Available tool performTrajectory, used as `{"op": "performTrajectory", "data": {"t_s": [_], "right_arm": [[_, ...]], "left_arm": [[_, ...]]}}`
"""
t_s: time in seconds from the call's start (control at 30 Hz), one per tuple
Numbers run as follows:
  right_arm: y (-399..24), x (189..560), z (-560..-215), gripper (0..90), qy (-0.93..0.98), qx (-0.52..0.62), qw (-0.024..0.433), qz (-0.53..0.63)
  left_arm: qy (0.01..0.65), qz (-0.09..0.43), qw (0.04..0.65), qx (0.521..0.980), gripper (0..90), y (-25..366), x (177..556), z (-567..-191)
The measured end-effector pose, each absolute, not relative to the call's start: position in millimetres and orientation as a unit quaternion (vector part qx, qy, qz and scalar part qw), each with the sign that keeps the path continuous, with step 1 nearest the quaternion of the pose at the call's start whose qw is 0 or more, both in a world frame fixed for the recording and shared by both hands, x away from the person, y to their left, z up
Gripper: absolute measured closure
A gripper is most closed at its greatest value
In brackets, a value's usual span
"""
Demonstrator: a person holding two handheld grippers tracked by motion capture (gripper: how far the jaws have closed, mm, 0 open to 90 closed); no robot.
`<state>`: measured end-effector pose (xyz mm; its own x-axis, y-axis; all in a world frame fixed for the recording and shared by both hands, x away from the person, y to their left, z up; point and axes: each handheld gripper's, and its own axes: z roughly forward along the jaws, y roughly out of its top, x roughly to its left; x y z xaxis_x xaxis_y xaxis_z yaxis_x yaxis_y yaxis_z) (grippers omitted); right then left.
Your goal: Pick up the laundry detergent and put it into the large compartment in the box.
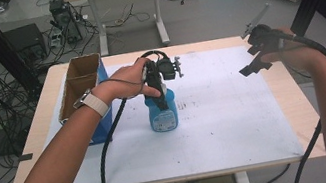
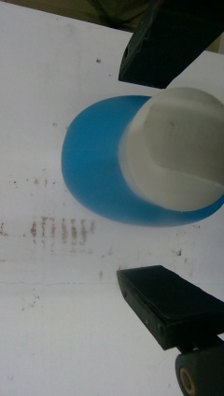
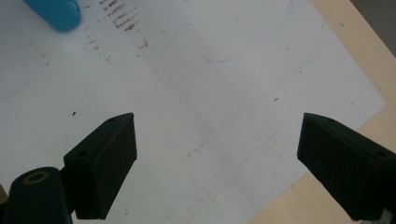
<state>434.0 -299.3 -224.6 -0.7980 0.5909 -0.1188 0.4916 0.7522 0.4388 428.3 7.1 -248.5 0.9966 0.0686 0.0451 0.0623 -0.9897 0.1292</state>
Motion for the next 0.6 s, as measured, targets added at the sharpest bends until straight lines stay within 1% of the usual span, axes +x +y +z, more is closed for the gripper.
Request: {"op": "performTrajectory", "data": {"t_s": [0.6], "right_arm": [[-300.1, 433.4, -224.5, 11.8, 0.927, 0.293, 0.126, 0.196]], "left_arm": [[0.034, 0.023, 0.064, 0.997, 6.5, 7.2, 428.9, -248.9]]}}
